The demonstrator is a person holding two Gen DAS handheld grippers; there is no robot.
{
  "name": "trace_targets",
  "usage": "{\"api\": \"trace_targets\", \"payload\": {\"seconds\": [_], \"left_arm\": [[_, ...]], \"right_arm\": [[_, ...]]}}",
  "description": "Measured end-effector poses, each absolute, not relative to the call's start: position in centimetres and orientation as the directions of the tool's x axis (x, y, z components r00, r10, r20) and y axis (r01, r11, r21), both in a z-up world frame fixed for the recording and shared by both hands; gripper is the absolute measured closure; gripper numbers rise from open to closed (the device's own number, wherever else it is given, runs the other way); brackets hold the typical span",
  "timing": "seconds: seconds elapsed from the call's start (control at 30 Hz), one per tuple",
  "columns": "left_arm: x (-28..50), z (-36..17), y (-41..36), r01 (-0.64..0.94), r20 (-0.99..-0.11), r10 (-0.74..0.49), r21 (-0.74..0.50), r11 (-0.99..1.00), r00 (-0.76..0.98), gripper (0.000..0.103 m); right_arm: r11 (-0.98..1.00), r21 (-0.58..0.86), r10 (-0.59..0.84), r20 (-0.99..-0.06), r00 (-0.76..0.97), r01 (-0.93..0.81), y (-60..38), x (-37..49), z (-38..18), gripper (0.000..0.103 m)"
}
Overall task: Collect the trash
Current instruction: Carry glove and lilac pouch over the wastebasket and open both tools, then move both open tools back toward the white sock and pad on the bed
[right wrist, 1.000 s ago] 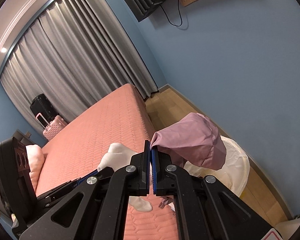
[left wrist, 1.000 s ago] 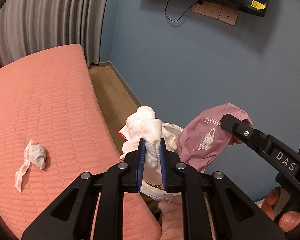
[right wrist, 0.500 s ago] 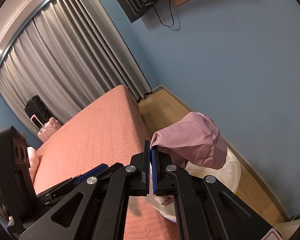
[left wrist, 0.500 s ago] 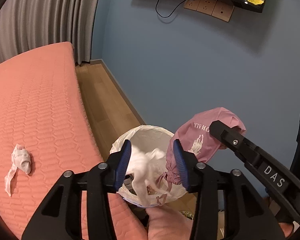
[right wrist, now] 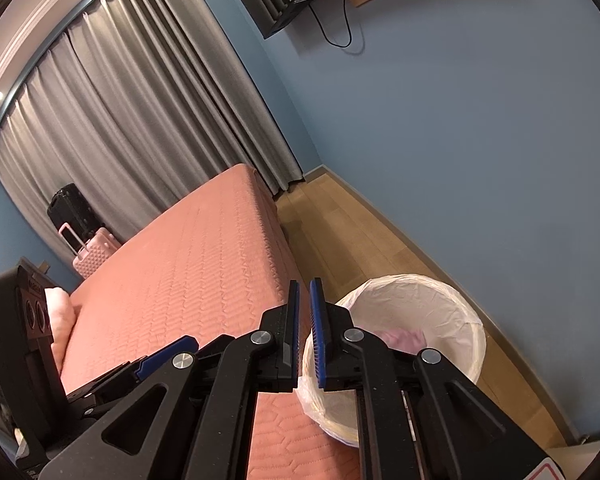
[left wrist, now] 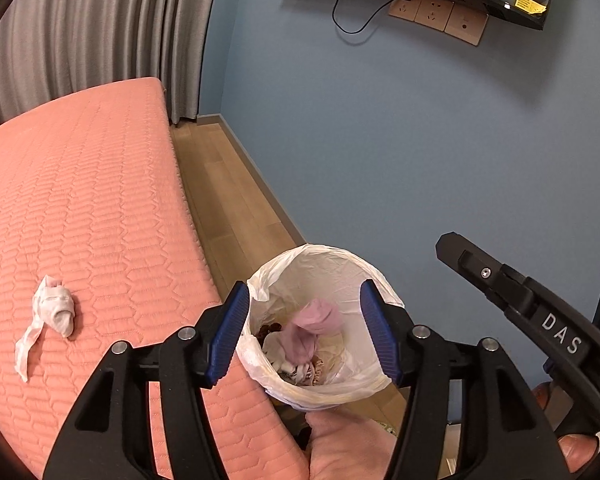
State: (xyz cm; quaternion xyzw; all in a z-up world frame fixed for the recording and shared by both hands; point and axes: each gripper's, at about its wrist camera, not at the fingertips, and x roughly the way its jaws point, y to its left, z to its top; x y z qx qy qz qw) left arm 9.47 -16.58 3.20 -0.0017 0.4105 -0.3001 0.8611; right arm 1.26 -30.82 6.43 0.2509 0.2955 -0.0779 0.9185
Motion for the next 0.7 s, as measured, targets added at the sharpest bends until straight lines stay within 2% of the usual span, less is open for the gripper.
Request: {"api": "trace_targets", "payload": {"seconds": [0.7], "left_arm": [[9.9, 2.5, -11.3, 0.430, -0.703, -0.489, -0.281, 0.858, 0.516, 0.048]], "right_arm": [[0.900, 0.377, 0.071, -0.624, 0.779, 0.220, -25.5, 2.9, 5.4, 0.094]]}}
